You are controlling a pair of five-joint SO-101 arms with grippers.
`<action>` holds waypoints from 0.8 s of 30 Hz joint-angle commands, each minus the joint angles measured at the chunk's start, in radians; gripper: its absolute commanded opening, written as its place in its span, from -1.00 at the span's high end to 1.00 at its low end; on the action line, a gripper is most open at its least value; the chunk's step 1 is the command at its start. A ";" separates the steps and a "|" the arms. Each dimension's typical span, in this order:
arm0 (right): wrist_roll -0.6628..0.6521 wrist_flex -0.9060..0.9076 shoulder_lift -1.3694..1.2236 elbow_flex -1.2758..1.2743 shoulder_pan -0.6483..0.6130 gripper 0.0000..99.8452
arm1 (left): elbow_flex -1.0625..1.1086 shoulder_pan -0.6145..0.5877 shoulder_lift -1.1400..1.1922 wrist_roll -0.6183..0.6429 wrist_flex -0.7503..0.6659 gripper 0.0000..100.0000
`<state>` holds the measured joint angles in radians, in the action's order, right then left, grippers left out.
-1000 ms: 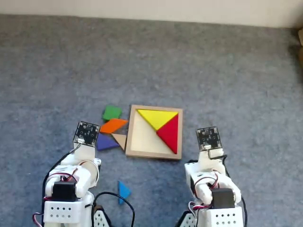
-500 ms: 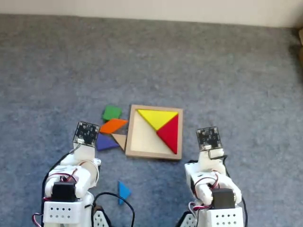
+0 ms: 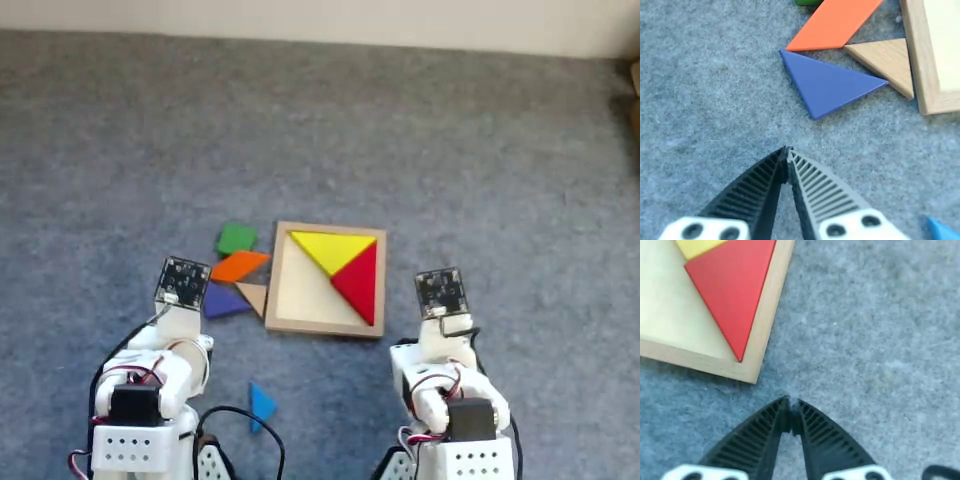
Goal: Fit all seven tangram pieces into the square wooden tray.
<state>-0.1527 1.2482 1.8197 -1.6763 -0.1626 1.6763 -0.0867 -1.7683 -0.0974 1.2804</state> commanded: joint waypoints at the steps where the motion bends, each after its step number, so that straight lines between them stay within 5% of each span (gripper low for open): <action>1: 0.005 0.007 0.022 -0.139 0.007 0.97 | 0.022 0.012 -0.019 -0.008 0.005 0.99; 24: 0.005 0.008 0.027 -0.142 0.012 0.97 | 0.021 0.016 -0.016 -0.005 0.005 0.99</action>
<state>-0.1527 1.2482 1.8197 -1.6763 -0.1626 1.6763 -0.0867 -1.7683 -0.0974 1.2804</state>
